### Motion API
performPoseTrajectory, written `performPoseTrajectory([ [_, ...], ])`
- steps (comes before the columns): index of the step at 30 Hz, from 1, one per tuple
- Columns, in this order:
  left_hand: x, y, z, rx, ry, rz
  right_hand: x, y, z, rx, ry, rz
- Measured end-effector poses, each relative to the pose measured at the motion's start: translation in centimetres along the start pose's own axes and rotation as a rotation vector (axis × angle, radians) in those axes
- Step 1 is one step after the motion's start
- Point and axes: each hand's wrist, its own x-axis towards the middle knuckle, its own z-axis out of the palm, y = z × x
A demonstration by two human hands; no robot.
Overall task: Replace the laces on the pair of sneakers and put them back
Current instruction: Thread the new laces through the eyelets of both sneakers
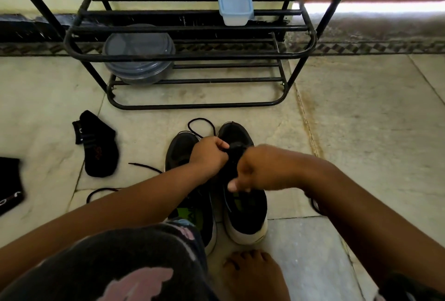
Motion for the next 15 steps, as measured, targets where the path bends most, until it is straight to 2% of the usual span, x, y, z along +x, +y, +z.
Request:
performPoseTrajectory([
  [3,0.0,1.0,0.3,-0.291,-0.025,-0.098,0.4,1.4,-0.8,0.039,0.436,0.056],
  [5,0.0,2.0,0.8,-0.327,-0.083,-0.103,1.0,2.8,-0.6,0.191,0.690,0.104],
  [7,-0.5,3.0,1.0,-0.291,-0.122,-0.087,1.9,4.3,0.1,0.316,0.841,0.166],
  [10,-1.7,4.1,0.7,-0.229,-0.106,0.047,2.7,5.3,1.7,0.688,0.914,0.096],
  [12,-2.7,5.2,0.0,-0.183,-0.093,0.221,2.6,5.4,2.6,0.916,0.865,-0.038],
  [15,-4.2,6.9,-1.3,-0.122,-0.142,0.452,2.6,4.9,3.8,1.090,0.727,-0.217],
])
